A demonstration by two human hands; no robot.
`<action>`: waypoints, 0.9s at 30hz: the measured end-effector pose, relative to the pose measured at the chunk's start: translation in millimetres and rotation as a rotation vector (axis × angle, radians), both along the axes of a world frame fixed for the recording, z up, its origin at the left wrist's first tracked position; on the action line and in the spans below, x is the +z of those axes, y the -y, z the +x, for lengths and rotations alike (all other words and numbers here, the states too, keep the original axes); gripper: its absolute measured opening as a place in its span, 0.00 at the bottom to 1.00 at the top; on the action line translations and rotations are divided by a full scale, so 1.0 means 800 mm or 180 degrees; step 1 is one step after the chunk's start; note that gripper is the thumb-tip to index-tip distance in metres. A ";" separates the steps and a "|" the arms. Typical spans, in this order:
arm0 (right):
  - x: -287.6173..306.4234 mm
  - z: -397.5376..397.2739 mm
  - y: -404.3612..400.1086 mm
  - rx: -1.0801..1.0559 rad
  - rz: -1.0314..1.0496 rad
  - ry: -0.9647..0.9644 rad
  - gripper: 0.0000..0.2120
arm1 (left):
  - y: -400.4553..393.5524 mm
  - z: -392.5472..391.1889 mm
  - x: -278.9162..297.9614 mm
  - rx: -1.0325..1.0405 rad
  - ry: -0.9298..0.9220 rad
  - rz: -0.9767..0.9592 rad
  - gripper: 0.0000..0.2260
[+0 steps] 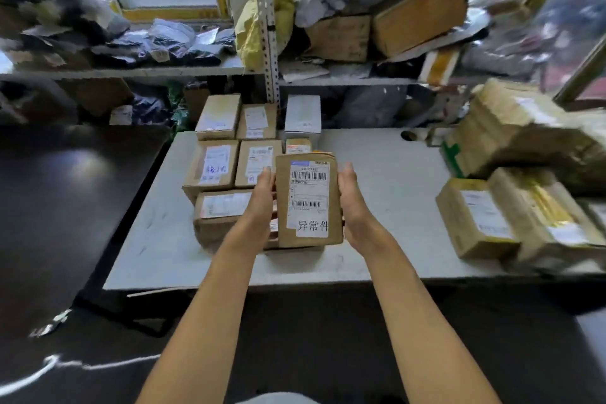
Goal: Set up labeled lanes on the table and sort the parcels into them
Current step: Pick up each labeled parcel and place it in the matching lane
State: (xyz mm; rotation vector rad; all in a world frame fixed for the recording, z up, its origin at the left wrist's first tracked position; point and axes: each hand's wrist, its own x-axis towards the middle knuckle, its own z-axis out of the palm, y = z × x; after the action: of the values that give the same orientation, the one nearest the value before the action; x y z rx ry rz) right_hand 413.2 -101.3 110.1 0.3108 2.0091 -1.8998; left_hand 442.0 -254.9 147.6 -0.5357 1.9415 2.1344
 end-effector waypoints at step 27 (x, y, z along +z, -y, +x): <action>0.018 0.263 -0.663 -0.2413 -0.0636 -0.0701 0.31 | -0.711 0.078 0.006 -0.2839 0.0246 -0.0224 0.23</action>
State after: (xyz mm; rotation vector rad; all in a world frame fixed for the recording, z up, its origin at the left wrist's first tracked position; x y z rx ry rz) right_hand 623.2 429.2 124.3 0.9517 1.9684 -2.6570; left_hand 504.5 314.2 152.7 0.2240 1.7315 1.4465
